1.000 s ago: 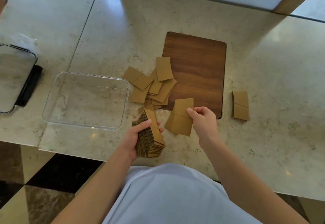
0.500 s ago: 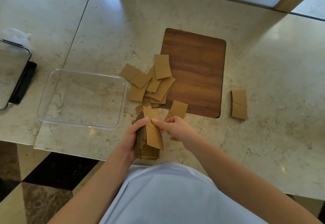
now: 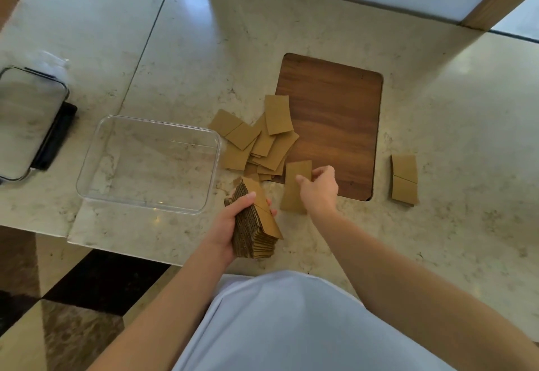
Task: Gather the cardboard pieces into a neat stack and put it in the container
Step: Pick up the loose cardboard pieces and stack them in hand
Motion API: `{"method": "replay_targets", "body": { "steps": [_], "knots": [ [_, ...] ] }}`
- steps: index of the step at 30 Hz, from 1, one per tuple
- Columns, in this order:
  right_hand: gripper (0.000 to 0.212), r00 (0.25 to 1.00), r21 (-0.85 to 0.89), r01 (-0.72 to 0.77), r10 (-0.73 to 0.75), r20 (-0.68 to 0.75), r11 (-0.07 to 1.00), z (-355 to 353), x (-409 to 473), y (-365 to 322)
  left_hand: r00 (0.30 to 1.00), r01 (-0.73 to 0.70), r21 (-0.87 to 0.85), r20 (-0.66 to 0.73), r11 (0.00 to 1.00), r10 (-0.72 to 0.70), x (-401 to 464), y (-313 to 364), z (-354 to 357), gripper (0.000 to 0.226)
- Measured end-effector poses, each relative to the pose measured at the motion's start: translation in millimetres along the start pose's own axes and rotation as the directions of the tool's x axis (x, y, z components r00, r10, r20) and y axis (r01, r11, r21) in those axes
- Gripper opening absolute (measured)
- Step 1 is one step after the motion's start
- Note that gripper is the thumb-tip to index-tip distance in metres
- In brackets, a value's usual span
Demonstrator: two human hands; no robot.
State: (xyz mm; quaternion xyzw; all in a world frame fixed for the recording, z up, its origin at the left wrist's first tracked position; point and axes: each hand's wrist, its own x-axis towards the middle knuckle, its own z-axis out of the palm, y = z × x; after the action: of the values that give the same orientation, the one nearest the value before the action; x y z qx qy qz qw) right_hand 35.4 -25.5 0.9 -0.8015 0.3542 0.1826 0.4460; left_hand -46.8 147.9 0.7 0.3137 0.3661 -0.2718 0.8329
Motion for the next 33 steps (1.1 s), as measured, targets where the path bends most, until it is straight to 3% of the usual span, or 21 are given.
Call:
{"method": "replay_targets", "body": {
  "steps": [2,4,7,11,13,17,19,21,22,23,25,26,28,30,33],
  "knots": [
    [0.027,0.997,0.211,-0.05,0.036,0.068,0.976,-15,-8,-7,1.0,0.0,-0.006,-0.006,1.0,0.0,-1,-1,2,0.068],
    [0.025,0.953,0.347,-0.179,0.075,0.293,0.921,-28,-24,-13,1.0,-0.001,0.009,-0.007,1.0,0.001,-2,-3,4,0.073],
    [0.026,0.878,0.165,-0.156,0.06,0.475,0.974,-27,-52,-6,1.0,0.003,0.048,-0.008,0.999,-0.002,-5,-5,11,0.08],
    [0.029,0.895,0.132,-0.117,0.047,0.444,0.984,-12,-78,11,0.999,-0.049,0.082,-0.007,0.995,0.05,-9,-6,13,0.101],
    [0.037,0.876,0.113,-0.185,0.112,0.468,0.976,-10,-77,16,0.999,-0.04,0.086,0.006,0.995,0.039,-13,-9,9,0.091],
    [0.045,0.813,0.07,-0.235,0.157,0.561,0.969,-1,-72,24,1.0,-0.003,0.101,0.009,0.995,0.002,-20,-12,-3,0.032],
    [0.053,0.782,0.091,-0.235,0.132,0.61,0.968,7,-68,22,0.999,-0.035,0.047,0.015,0.998,0.034,-22,-11,-9,0.029],
    [0.057,0.857,0.078,-0.149,0.089,0.507,0.986,16,-60,16,0.997,-0.064,-0.028,0.031,0.998,0.065,-24,-11,-13,0.039],
    [0.054,0.916,0.01,-0.028,0.021,0.4,1.0,22,-55,12,0.996,-0.074,-0.063,0.036,0.995,0.076,-26,-12,-15,0.048],
    [0.053,0.952,-0.153,0.13,-0.08,0.297,0.98,29,-49,10,0.996,-0.085,-0.091,0.029,0.992,0.088,-26,-13,-17,0.052],
    [0.061,0.939,-0.493,0.344,-0.292,0.181,0.799,47,-40,12,0.995,-0.104,-0.116,-0.008,0.988,0.104,-28,-14,-21,0.043],
    [0.066,0.926,-0.577,0.37,-0.342,0.163,0.728,55,-39,12,0.994,-0.112,-0.12,-0.018,0.987,0.11,-29,-14,-23,0.038],
    [0.071,0.919,-0.624,0.38,-0.357,0.169,0.683,73,-40,8,0.991,-0.132,-0.132,-0.019,0.982,0.131,-32,-12,-30,0.032],
    [0.072,0.927,-0.616,0.368,-0.326,0.187,0.696,82,-40,5,0.991,-0.137,-0.147,-0.026,0.98,0.134,-35,-13,-35,0.03],
    [0.058,0.946,-0.495,0.319,-0.236,0.224,0.808,84,-38,-1,0.991,-0.129,-0.141,-0.048,0.982,0.123,-37,-14,-39,0.028]
  ]
}}
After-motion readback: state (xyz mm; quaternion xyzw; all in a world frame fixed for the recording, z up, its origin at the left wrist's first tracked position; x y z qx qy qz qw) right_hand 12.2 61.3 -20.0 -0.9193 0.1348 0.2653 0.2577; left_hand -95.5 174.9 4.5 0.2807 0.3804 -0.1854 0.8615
